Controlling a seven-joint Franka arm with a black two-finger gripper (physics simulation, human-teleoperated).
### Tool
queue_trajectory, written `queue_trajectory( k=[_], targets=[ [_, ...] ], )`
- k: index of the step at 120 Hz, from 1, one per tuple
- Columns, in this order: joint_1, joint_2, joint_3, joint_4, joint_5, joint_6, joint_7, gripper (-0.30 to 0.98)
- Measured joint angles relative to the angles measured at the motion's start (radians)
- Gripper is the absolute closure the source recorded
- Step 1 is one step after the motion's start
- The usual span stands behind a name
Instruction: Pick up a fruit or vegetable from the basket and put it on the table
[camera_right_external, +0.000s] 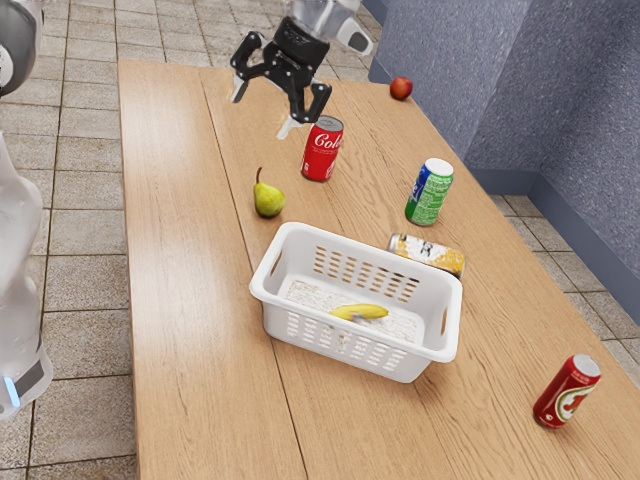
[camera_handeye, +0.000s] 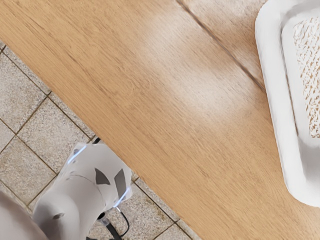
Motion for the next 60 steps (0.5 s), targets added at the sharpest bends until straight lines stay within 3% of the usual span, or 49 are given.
queue_trajectory(
  k=[32, 60],
  targets=[
    [-0.02, 0.016, -0.02, 0.023, -0.033, 0.266, -0.536, 0.0],
    [-0.046, 0.085, -0.038, 0.017, -0.122, 0.341, -0.543, 0.0]
  ],
)
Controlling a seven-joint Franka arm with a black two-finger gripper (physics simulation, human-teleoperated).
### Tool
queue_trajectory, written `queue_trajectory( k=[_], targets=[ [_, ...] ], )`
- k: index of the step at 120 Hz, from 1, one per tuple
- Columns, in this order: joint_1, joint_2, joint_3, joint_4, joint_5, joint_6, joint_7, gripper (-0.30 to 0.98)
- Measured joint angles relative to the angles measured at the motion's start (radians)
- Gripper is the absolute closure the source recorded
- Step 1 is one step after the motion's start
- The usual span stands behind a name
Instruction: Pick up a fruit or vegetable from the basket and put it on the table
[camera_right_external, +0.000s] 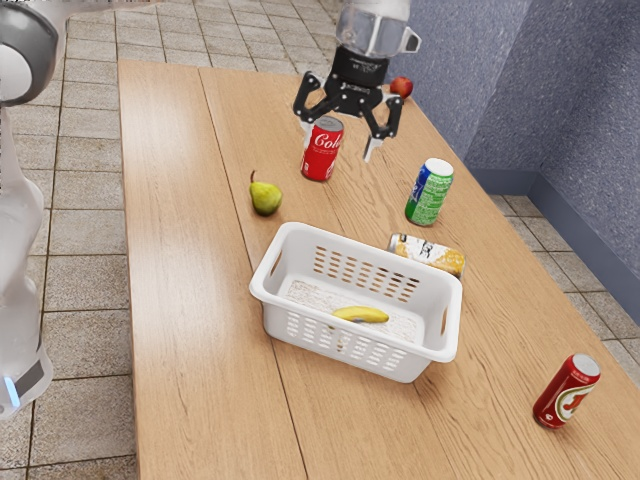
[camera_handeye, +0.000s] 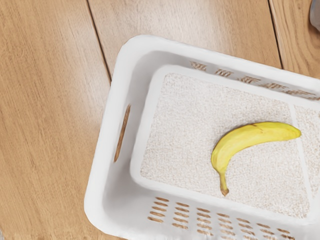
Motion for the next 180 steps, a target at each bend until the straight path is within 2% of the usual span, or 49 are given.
queue_trajectory(
  k=[6, 15, 24, 50, 68, 94, 134, 180],
  targets=[
    [-0.026, -0.043, -0.014, -0.083, 0.016, 0.041, 0.031, 0.0],
    [0.005, -0.152, -0.114, -0.26, 0.033, 0.13, 0.074, 0.0],
    [0.02, -0.164, -0.168, -0.319, 0.044, 0.206, 0.118, 0.0],
    [0.046, -0.074, -0.182, -0.339, 0.054, 0.371, 0.29, 0.0],
    [0.046, -0.058, -0.183, -0.345, 0.053, 0.438, 0.397, 0.0],
    [0.061, -0.024, -0.183, -0.448, 0.048, 0.519, 0.512, 0.0],
    [0.052, -0.006, -0.187, -0.518, 0.031, 0.605, 0.626, 0.0],
    [0.073, 0.06, -0.187, -0.53, 0.019, 0.655, 0.699, 0.0]
  ],
)
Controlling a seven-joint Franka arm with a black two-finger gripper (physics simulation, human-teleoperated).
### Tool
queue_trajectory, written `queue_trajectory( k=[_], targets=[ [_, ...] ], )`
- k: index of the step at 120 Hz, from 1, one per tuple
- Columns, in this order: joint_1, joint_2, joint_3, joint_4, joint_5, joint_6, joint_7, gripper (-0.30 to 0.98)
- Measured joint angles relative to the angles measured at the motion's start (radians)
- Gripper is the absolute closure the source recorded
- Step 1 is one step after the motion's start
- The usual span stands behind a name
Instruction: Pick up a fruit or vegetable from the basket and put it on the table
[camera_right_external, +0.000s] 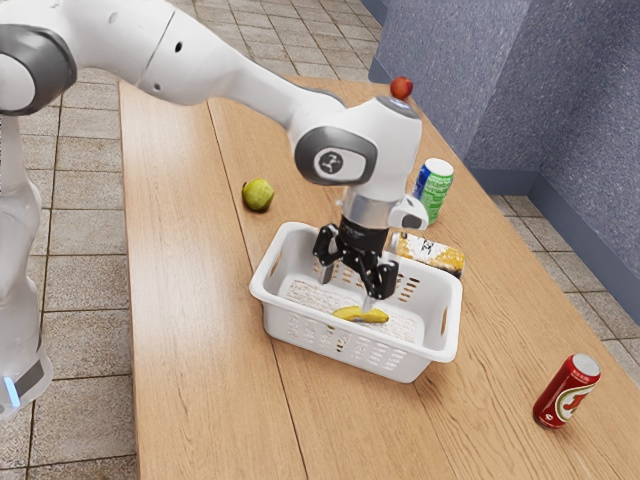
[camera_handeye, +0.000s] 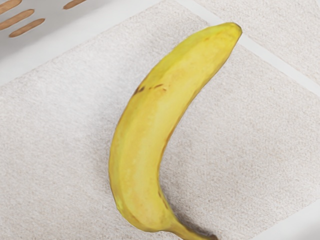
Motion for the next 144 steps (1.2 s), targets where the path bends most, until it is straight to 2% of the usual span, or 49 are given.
queue_trajectory(
  k=[70, 122, 144],
  targets=[
    [0.005, 0.087, 0.0, 0.002, -0.031, 0.055, 0.053, 0.01],
    [0.009, 0.102, 0.001, 0.0, -0.047, 0.075, 0.074, 0.01],
    [0.007, 0.1, 0.004, -0.001, -0.056, 0.079, 0.081, 0.13]
  ],
)
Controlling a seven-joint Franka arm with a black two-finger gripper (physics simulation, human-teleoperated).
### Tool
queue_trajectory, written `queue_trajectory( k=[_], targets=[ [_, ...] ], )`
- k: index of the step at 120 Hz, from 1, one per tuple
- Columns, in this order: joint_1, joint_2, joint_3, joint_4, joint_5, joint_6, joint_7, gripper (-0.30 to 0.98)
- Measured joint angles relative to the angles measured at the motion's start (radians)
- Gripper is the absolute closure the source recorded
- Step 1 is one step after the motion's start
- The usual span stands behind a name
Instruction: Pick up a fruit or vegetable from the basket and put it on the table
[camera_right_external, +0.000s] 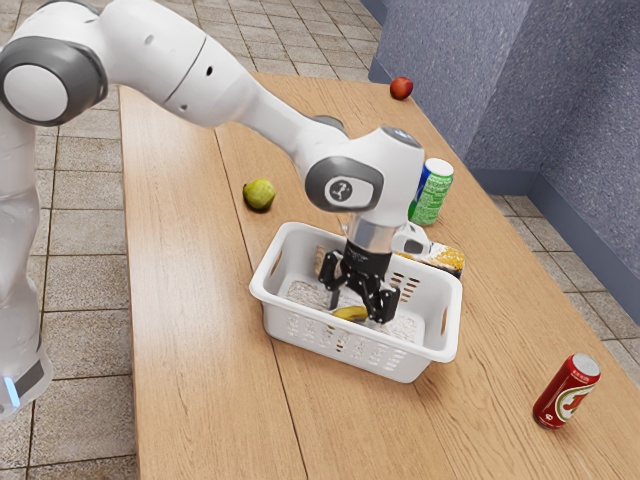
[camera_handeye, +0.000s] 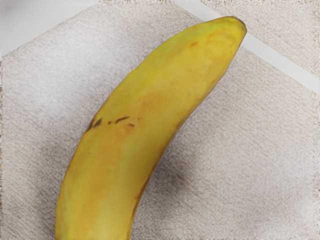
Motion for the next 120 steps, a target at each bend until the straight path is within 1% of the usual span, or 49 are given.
queue_trajectory(
  k=[20, 66, 80, 103, 120],
  targets=[
    [0.004, 0.002, 0.004, -0.001, -0.002, 0.002, 0.005, 0.17],
    [0.025, 0.026, 0.006, -0.008, -0.002, 0.004, 0.013, 0.19],
    [0.024, 0.029, 0.006, -0.007, -0.002, 0.005, 0.013, 0.3],
    [0.023, 0.026, 0.007, -0.007, 0.001, 0.007, 0.007, 0.51],
    [0.024, 0.023, 0.011, -0.007, 0.01, 0.007, -0.01, 0.54]
  ],
)
